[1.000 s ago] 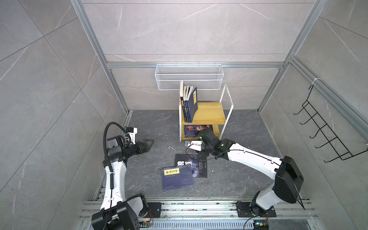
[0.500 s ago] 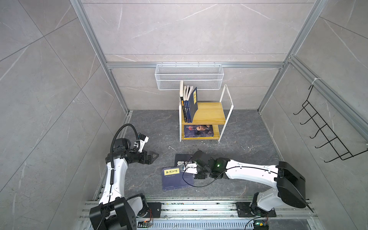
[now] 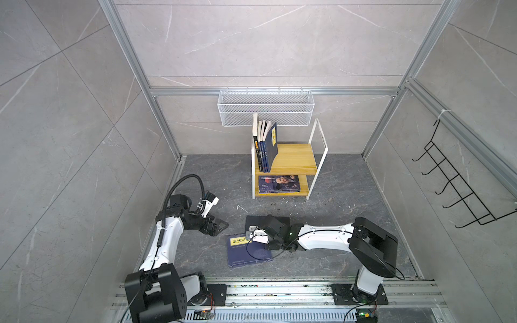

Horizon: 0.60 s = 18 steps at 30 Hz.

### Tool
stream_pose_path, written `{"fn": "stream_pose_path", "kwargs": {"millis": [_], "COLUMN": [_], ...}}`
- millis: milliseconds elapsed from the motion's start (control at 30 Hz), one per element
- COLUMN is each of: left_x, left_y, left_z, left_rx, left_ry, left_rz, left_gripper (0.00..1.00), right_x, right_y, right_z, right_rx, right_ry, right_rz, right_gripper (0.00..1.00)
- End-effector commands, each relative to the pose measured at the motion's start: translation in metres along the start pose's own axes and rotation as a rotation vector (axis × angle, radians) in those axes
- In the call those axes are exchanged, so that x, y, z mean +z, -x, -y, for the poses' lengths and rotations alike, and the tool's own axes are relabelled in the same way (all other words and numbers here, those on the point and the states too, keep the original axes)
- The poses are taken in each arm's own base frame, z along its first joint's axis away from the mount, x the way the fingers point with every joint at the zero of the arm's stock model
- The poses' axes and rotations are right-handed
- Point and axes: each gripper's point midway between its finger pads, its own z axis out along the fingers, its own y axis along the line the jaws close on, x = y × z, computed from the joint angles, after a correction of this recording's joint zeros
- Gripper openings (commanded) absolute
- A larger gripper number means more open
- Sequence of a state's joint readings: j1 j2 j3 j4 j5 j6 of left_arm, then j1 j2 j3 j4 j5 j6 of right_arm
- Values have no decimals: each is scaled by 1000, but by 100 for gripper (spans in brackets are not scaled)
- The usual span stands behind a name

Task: Stacking books/files
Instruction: Pick up the book at the center of the table.

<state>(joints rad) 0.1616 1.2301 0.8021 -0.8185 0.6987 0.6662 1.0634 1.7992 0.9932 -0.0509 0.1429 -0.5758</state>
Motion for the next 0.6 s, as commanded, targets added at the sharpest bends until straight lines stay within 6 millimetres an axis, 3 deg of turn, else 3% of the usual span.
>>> {"fn": "stream_pose_path", "kwargs": {"millis": [0,233,367,567], "left_x": [7,26,36,49], "left_y": [-15,-20,-28,-42], "left_z": [4,12,4,11], "left_rx": [62,-19,-45,-50], "left_ry": [-14,-118,-128,-145], "left_rz": [-131,-236,-314,-406], "left_gripper": [99,92,80,66], "right_x": [15,12,10,10], "right_y": [-32,-39,-40,-42], "right_z": [-9,-9,-9,-8], "right_rx": [-19,-50,-52,-64], "right_ry": [21,21,18,16], "right_rz": [-112,-138,-141,-149], "right_gripper": [5,5,5,5]}}
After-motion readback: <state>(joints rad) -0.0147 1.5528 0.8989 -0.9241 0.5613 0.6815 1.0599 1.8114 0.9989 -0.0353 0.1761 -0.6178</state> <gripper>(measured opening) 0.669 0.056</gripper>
